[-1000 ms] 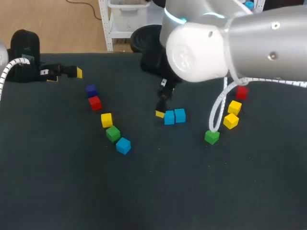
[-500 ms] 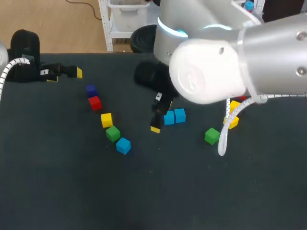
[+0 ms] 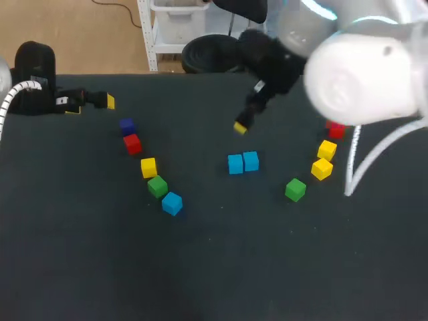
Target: Place the blue cubes, place green cubes on the blue cubes, place the yellow cubes on the green cubes, then place the red cubes on the yellow cubes, and place purple cube on the red cubes.
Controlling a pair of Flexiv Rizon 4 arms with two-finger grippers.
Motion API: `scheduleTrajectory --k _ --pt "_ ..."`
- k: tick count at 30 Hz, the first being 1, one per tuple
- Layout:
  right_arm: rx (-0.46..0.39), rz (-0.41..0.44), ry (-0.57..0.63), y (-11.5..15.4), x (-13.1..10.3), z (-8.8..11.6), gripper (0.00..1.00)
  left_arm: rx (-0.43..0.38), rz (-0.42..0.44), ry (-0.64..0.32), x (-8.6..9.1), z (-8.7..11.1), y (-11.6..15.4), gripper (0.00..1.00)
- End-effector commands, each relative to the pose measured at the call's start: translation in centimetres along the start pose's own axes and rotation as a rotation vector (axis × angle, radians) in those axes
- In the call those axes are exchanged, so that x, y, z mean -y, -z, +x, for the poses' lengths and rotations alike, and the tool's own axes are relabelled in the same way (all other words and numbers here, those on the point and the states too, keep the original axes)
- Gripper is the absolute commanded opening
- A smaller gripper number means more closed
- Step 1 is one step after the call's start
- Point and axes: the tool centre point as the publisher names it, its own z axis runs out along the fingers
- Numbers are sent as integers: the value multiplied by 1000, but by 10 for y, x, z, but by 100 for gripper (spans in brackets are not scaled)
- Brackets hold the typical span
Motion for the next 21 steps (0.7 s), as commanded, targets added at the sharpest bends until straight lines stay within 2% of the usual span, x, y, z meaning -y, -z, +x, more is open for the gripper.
scheduleTrajectory --k 1,5,7,12,21 --pt "165 52 10 23 -1 20 100 6 12 -2 -3 1 0 100" --pt "256 63 -3 41 4 27 100 6 12 -2 -3 1 0 100" --pt "292 100 -13 49 8 33 100 6 12 -2 -3 1 0 100" --pt "334 124 -45 62 20 44 100 6 12 -2 -3 1 0 100" --pt "359 174 -119 80 49 64 100 6 12 -2 -3 1 0 100"
